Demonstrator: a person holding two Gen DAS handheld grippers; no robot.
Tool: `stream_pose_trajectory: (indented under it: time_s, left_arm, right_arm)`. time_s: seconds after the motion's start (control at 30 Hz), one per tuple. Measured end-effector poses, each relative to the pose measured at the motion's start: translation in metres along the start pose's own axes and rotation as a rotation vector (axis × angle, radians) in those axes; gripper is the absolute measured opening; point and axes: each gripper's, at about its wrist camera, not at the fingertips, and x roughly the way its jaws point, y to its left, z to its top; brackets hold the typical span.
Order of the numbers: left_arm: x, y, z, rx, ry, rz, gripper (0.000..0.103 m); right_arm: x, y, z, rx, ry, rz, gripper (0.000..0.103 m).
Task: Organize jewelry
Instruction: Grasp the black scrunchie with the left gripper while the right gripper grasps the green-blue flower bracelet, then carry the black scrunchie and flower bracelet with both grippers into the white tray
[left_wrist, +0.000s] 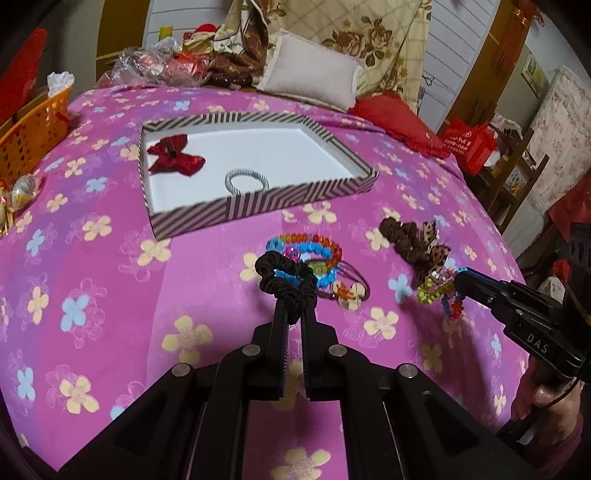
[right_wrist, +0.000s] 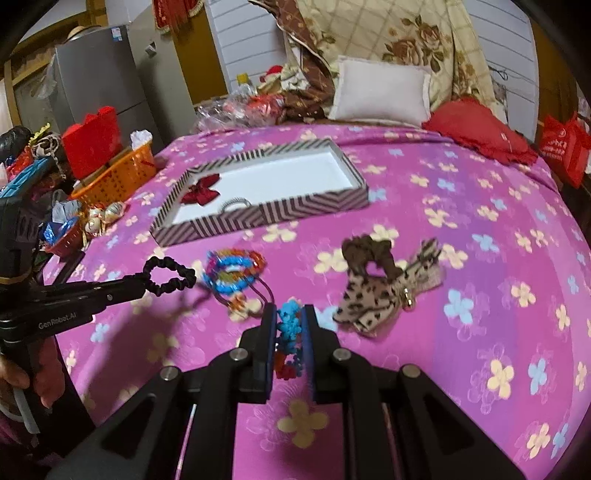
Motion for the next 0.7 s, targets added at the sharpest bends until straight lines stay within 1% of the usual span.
stream_pose_trajectory:
  time_s: [0.13,0.37,0.7]
  left_arm:
    - [-0.008,0.0,0.007,0.003,-0.025,0.008,0.0]
    - [-0.013,0.004,0.019,0.004,-0.047,0.031,0.0]
    - [-0.013,0.012,0.039,0.006,-0.065,0.065,0.0]
  right_arm:
    - [-0.003,0.004,0.011,-0.004,-0.021,0.007,0.013]
    - [-0.003,0.012,0.031,-0.026,-0.047,0.013,0.013]
    - [0.011,0.01,0.062,-0.004,-0.046,0.056,0.013]
